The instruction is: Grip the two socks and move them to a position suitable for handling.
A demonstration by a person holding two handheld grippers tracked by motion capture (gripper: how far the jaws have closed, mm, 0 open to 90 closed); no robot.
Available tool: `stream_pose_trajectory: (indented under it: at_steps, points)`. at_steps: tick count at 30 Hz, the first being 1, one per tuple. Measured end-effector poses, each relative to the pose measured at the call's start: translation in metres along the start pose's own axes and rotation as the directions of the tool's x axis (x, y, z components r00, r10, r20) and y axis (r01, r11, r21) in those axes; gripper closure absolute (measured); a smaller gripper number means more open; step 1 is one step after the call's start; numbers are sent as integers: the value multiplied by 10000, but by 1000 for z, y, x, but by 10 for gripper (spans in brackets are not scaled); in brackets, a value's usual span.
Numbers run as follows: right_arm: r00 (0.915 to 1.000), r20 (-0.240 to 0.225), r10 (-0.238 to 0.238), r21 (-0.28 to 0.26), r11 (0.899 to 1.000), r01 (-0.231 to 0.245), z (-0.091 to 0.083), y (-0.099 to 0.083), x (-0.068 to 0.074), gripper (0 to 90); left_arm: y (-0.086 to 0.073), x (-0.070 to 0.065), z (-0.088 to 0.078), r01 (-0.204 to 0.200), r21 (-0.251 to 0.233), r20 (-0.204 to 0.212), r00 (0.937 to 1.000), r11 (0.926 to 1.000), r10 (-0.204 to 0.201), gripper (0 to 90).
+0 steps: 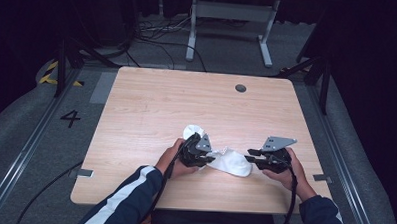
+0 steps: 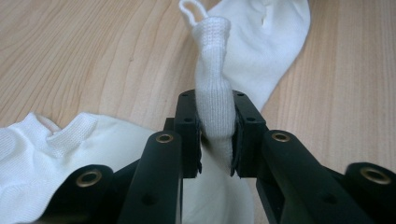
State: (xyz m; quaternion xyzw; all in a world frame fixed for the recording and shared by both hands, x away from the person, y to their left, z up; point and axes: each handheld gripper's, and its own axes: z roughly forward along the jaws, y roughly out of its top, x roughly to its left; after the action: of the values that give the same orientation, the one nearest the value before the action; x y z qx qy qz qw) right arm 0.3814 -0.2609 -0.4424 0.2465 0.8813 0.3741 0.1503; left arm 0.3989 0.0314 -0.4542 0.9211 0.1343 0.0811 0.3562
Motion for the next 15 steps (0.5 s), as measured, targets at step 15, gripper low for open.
stream_pose_trajectory:
  at_steps: [15]
  points:
    - [9977, -672, 39, 1410, 9900, 56, 8, -22, 6, 720, 2, 9, 10, 5, 309, -260, 9997, 9995, 3, 752]
